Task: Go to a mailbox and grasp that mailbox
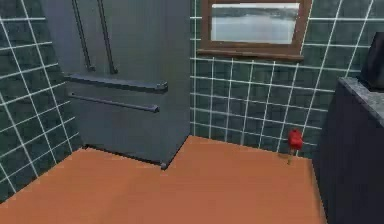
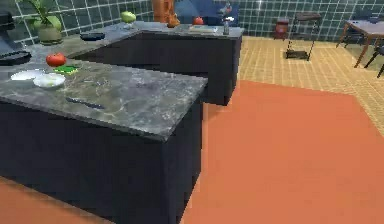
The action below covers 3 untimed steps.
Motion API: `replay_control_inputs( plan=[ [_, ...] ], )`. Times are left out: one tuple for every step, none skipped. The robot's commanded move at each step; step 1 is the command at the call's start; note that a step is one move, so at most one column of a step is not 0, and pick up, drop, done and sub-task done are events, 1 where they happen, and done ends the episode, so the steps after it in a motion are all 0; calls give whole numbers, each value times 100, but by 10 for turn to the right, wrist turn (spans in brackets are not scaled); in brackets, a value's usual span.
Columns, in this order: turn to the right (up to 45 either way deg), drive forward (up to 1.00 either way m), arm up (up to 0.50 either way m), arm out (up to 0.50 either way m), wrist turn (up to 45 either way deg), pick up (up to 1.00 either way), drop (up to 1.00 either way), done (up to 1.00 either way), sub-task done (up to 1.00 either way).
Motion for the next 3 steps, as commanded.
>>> replay_control_inputs(
  plan=[
    [270,0,0,0,0,0,0,0,0],
    [0,100,0,0,0,0,0,0,0],
    [0,15,0,0,0,0,0,0,0]
  ],
)
